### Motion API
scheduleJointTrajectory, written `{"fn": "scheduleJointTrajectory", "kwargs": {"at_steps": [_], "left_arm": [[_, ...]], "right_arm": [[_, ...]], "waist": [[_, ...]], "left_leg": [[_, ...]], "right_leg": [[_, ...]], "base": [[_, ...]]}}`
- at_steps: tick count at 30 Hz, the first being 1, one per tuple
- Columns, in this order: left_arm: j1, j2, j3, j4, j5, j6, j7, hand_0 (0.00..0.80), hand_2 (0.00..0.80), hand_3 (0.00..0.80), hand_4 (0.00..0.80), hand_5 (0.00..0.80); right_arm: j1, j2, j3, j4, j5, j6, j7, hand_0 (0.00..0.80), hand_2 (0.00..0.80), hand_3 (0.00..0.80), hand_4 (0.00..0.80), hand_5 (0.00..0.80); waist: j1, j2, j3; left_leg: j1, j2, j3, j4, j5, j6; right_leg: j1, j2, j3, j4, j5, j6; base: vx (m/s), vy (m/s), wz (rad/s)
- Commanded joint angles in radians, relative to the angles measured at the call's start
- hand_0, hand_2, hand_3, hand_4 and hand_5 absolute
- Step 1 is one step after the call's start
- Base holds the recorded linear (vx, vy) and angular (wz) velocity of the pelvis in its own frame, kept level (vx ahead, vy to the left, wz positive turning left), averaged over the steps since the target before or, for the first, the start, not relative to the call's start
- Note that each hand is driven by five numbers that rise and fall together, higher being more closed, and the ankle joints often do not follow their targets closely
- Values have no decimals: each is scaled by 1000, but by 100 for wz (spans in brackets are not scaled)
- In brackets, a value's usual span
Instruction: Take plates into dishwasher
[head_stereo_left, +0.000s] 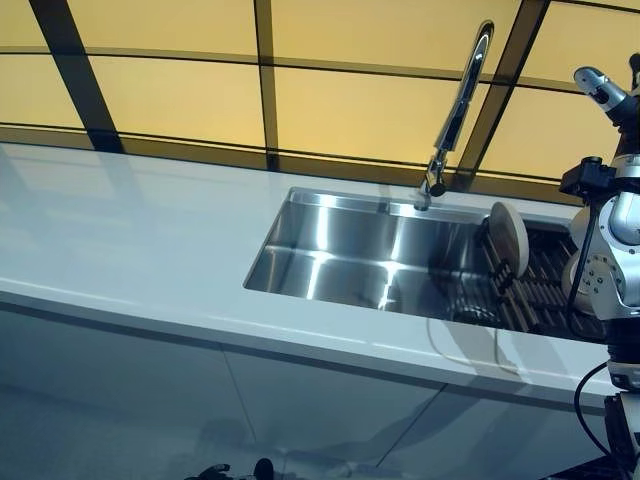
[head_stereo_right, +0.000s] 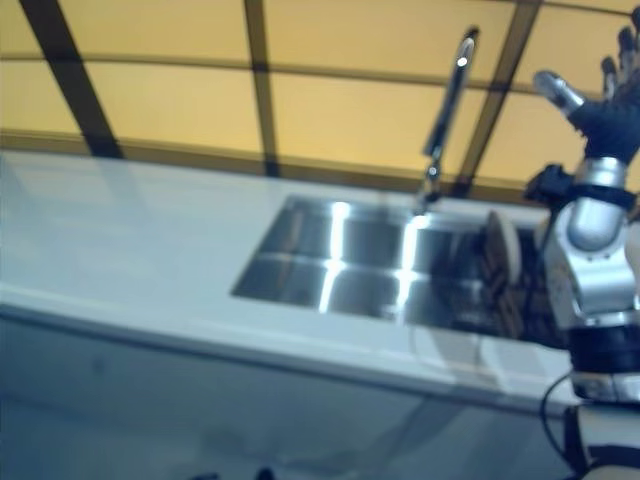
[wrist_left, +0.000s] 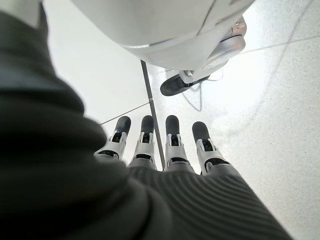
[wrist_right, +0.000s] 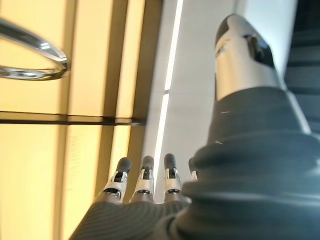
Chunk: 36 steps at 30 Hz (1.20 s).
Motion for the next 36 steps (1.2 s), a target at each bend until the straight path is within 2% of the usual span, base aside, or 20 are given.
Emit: {"fn": "scheduleJointTrajectory", "kwargs": {"at_steps": [1,5,13,17,20,26,28,29,31,33,36], "left_arm": [[-93,33,-32,16,-1,-3,-3,0,0,0,0,0],[-99,30,-27,20,-20,14,-6,0,0,0,0,0],[-85,31,-24,31,-20,12,0,0,0,0,0,0],[-80,29,-25,31,-19,7,4,0,0,0,0,0],[-67,25,-33,18,-11,-7,-1,0,0,0,0,0],[-46,24,-28,7,-7,-6,-7,0,0,0,0,0],[-33,34,-24,8,18,1,-9,0,0,0,0,0],[-28,41,-25,10,28,6,-1,0,0,0,0,0],[-29,58,-21,16,42,25,9,0,0,0,0,0],[-40,80,-4,28,25,51,25,0,0,0,0,0],[-64,114,30,44,22,66,28,0,0,0,0,0]], "right_arm": [[-75,-16,-22,35,56,43,35,0,0,0,0,0],[-55,-19,-30,80,42,65,42,0,0,0,0,0],[-46,-69,-62,158,39,89,15,0,0,0,0,0],[-28,-74,-82,176,40,57,9,0,0,0,0,0],[-17,-70,-94,156,12,8,-1,0,0,0,0,0],[-3,-48,-100,85,-39,-31,-29,0,0,0,0,0],[8,-40,-105,67,-30,-39,-27,0,0,0,0,0],[11,-34,-102,55,-26,-45,-29,0,0,0,0,0],[17,-33,-105,49,-26,-54,-18,0,0,0,0,0],[23,-32,-109,45,-26,-62,-15,0,0,0,0,0],[28,-32,-121,50,-6,-79,-15,0,0,0,0,0]], "waist": [[4,-11,37],[-6,-15,36],[-7,-24,37],[-5,-26,40],[3,-28,42],[13,-25,56],[13,-28,65],[9,-30,73],[-1,-30,80],[-1,-32,84],[13,-29,86]], "left_leg": [[148,-34,51,-8,-185,52],[166,-34,71,-8,-196,59],[186,-33,80,-8,-210,68],[193,-35,79,-8,-214,70],[203,-46,73,-8,-221,76],[207,-68,57,-8,-232,94],[206,-71,66,-8,-233,103],[205,-70,68,-8,-234,107],[202,-62,67,-8,-233,110],[197,-47,76,-8,-233,102],[192,-8,93,-8,-228,89]], "right_leg": [[-111,51,12,12,100,-11],[-106,49,14,16,98,-10],[-93,44,13,44,77,-11],[-88,44,10,50,72,-11],[-79,39,12,38,79,-9],[-90,15,16,43,99,14],[-116,0,2,77,117,30],[-148,-10,6,119,146,43],[-174,-19,34,139,161,50],[-190,-84,41,126,237,70],[-183,-142,23,80,289,83]], "base": [[16,75,-17],[12,44,-13],[23,18,-5],[2,12,-4],[22,64,-4],[-4,127,-9],[-20,84,-22],[-47,11,-26],[-31,-64,-35],[-31,-196,-33],[-12,-332,-37]]}}
